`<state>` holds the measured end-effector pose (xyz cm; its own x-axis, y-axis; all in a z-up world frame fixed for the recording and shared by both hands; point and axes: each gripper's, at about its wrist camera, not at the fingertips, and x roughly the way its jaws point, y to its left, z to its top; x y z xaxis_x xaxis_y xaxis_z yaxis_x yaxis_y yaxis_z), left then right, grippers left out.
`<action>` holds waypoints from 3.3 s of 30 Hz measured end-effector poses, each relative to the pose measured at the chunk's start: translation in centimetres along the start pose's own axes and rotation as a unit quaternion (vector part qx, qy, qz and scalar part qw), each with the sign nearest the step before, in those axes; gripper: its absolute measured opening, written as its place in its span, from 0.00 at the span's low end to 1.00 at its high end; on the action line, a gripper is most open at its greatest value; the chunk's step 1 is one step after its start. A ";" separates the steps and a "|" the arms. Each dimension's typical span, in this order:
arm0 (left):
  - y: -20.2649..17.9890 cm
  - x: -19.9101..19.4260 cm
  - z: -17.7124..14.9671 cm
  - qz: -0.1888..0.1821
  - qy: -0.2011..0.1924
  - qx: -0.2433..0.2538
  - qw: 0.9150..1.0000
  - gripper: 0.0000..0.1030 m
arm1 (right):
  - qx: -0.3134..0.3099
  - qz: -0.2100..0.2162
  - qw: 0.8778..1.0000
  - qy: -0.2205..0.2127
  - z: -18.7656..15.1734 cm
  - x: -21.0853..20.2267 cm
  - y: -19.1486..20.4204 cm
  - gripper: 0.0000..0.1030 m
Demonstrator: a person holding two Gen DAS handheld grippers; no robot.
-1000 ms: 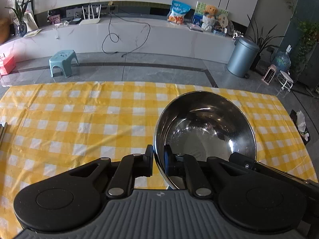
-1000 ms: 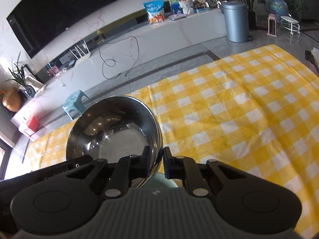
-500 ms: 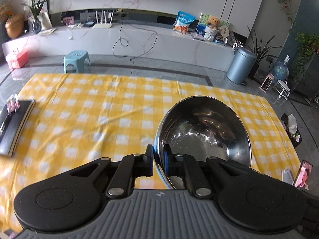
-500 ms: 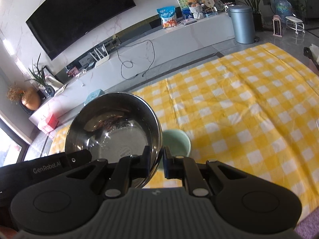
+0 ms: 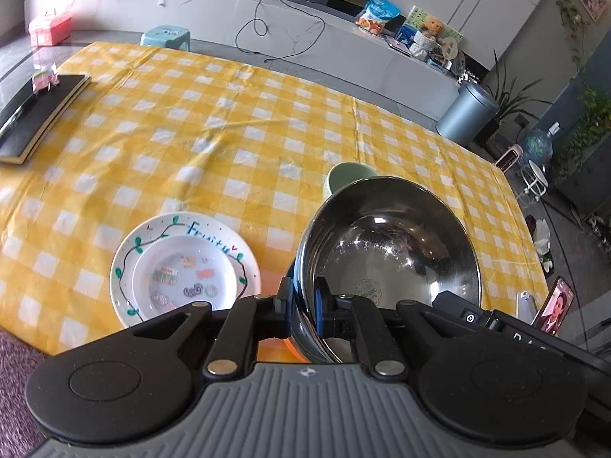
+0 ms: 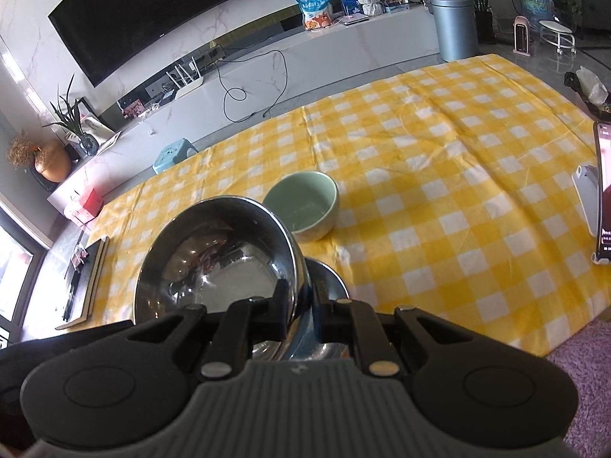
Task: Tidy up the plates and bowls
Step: 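Carry the orange bowl with both grippers and lower it into the blue bowl, then open both grippers and move them to the pale green bowl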
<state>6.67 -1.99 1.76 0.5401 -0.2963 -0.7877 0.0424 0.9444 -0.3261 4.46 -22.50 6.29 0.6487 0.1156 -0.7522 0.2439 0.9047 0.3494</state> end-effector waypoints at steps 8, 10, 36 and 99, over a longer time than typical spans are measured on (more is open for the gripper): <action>-0.3 0.0 -1.4 -0.001 0.002 0.002 1.000 0.11 | -0.006 -0.015 1.000 -0.010 -1.0 -0.5 -0.2 0.09; -0.3 0.1 -1.4 0.000 0.002 0.003 1.000 0.11 | -0.005 -0.016 1.000 -0.010 -1.1 -0.5 -0.3 0.09; -0.9 3.6 -1.0 0.020 0.033 0.027 0.999 0.13 | 0.012 -0.025 0.999 0.023 -0.8 3.7 -1.5 0.08; -4.1 3.6 4.7 -0.013 -0.008 0.130 0.991 0.22 | -0.008 -0.019 0.999 -0.034 4.0 4.1 -2.1 0.23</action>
<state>12.40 -6.28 2.74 0.5497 -0.3213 -0.7711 0.2714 0.9417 -0.1989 9.47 -25.54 4.72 0.6864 0.0537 -0.7252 0.2579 0.9145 0.3119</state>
